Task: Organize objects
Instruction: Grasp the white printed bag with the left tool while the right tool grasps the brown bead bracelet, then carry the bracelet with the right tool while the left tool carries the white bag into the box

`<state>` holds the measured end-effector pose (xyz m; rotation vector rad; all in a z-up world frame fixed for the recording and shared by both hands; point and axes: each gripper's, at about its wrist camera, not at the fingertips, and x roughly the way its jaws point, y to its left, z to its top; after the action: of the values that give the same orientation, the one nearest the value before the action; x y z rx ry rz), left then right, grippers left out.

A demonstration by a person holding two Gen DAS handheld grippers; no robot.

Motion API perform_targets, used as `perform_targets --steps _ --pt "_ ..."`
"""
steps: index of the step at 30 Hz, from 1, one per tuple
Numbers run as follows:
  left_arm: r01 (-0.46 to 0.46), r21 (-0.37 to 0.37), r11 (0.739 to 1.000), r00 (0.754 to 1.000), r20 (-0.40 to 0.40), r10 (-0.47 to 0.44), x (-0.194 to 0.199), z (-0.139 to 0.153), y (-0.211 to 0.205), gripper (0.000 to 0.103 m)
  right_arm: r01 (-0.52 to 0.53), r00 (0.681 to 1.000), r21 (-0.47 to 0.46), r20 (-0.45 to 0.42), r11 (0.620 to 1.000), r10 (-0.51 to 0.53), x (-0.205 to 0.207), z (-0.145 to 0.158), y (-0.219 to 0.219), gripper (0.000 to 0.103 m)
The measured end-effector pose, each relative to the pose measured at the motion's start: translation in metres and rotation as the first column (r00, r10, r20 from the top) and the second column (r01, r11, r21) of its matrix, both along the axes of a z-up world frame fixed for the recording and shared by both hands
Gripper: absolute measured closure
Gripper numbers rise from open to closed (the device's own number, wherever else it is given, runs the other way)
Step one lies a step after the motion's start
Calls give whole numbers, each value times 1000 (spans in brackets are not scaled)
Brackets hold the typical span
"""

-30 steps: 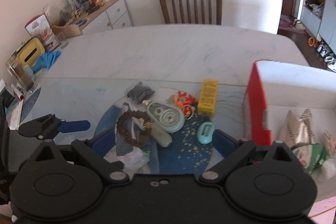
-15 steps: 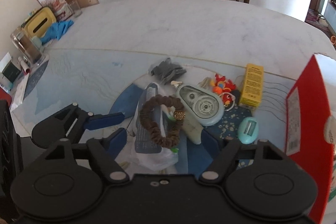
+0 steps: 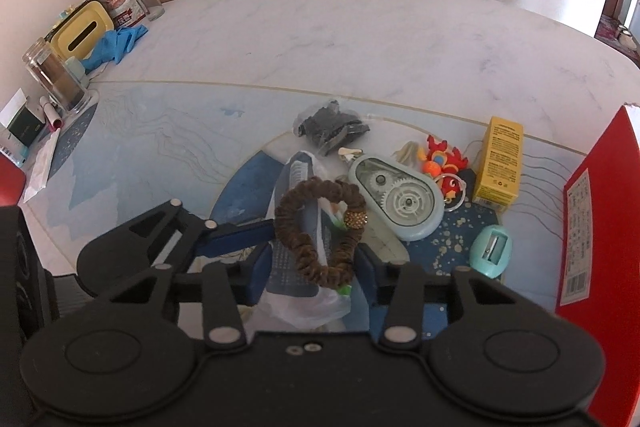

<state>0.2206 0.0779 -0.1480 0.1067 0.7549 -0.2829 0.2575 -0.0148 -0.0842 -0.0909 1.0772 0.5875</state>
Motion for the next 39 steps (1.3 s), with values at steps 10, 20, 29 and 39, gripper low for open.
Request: perform_targets --steps 10,20,29,39 --pt "-28 -20 999 999 -25 28 -2 2 10 52 8 1000 6 15 1000 -8 -1 4 -5 80" --pt "-63 -42 997 998 -27 62 -13 13 21 72 58 998 49 37 997 -60 -1 17 -21 94" --pt "-131 -108 985 991 -50 126 -24 47 28 75 109 992 103 59 989 -116 -9 35 -49 95" --pt "-109 -173 979 994 -29 106 -29 92 25 75 138 983 182 91 973 -157 -26 69 -89 95"
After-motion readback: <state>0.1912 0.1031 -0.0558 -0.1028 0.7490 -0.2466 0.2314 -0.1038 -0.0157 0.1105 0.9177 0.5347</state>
